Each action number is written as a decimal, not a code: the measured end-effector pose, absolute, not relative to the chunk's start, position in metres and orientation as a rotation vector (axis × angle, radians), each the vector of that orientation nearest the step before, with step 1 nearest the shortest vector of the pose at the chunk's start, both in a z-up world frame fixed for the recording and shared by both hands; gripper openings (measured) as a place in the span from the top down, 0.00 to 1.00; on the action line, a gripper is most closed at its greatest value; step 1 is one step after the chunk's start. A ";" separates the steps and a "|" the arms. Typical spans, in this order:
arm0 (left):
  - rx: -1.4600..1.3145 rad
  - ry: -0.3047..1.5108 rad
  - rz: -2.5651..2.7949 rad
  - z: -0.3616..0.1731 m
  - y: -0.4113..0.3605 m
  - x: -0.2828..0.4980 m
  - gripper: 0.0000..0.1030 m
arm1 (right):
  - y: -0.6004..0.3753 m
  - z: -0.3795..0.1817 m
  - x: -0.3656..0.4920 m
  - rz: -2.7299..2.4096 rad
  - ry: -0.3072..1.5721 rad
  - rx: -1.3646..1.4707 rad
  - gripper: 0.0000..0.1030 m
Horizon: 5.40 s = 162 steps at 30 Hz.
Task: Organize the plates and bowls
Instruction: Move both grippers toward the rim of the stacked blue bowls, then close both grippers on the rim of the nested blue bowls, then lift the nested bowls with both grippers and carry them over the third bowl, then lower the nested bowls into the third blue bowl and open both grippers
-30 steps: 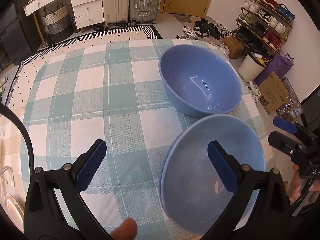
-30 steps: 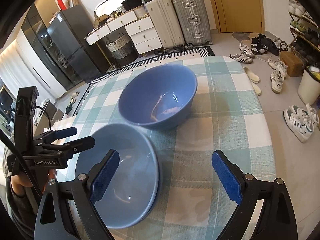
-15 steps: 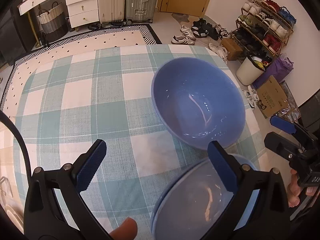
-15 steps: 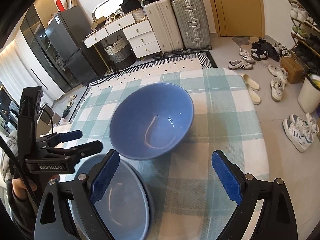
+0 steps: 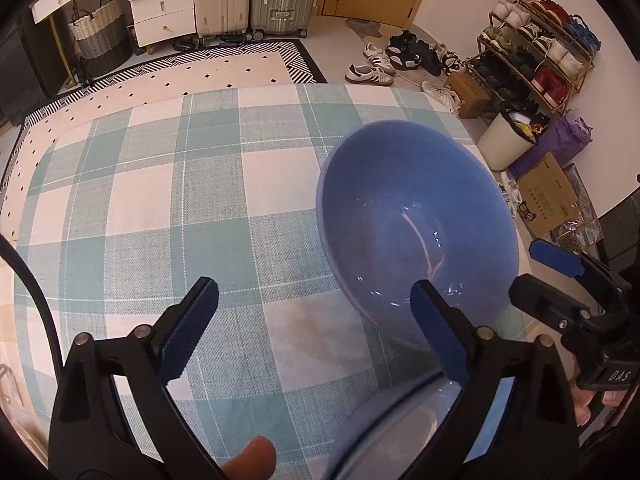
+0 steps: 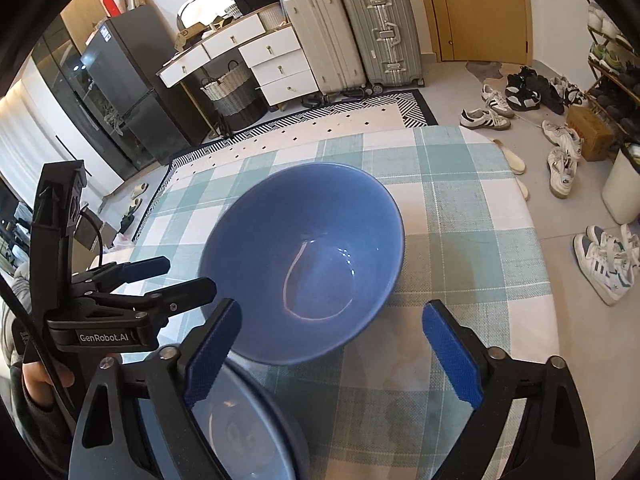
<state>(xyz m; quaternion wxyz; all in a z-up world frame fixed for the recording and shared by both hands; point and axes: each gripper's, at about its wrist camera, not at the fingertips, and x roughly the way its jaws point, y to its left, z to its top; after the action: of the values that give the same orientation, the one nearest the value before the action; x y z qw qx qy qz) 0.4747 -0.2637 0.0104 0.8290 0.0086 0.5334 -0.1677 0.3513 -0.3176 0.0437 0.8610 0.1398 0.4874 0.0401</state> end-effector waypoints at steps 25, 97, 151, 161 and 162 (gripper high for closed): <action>0.110 1.179 -0.390 -0.020 -0.290 0.496 0.84 | -0.322 0.007 0.371 0.057 1.088 0.342 0.68; 0.047 0.974 -0.372 0.146 -0.254 0.299 0.85 | -0.256 0.130 0.250 0.051 0.897 0.225 0.72; 0.078 1.061 -0.333 0.067 -0.237 0.249 0.52 | -0.238 0.070 0.195 0.054 1.009 0.175 0.58; 0.048 1.049 -0.329 0.072 -0.223 0.253 0.24 | -0.251 0.088 0.186 0.052 0.951 0.216 0.17; 0.044 1.049 -0.331 0.072 -0.222 0.253 0.21 | -0.251 0.088 0.185 0.057 0.950 0.218 0.16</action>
<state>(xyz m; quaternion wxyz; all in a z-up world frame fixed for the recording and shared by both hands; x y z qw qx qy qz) 0.2528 -0.2220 0.0719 0.8523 0.0211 0.4983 -0.1574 0.1847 -0.2510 0.0883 0.8833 0.1047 0.4562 0.0272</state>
